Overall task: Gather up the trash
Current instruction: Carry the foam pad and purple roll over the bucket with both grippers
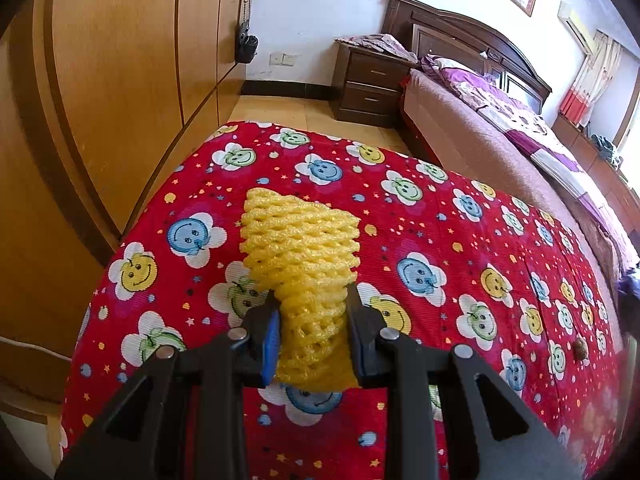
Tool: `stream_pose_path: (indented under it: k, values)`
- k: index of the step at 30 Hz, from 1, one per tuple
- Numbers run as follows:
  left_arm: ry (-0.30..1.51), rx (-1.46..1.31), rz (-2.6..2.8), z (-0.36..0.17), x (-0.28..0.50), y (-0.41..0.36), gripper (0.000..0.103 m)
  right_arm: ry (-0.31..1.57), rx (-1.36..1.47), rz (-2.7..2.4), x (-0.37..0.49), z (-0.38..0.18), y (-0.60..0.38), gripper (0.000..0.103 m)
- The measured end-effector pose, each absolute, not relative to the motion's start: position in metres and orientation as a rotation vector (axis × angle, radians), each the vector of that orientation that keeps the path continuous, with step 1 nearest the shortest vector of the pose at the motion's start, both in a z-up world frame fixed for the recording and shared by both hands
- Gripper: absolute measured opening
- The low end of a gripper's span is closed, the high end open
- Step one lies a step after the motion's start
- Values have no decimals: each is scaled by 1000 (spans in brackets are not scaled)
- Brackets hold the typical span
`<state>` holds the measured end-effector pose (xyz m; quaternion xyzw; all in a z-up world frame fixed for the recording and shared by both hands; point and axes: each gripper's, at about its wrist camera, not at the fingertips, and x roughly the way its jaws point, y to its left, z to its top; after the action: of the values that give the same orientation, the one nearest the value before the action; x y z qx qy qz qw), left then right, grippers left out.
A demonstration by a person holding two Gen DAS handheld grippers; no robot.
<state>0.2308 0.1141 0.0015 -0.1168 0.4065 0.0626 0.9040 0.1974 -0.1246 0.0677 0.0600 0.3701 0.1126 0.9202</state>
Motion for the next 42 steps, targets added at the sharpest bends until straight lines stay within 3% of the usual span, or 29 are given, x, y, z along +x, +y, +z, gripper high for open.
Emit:
stream_pose_path:
  k: [27,42]
  values:
    - [802,-120,-12,17,216,66,28,651,313,43,92,91,-239,68]
    - [780,-76,-148,58,183,17,28,629,405,-117,30,78,-320,68]
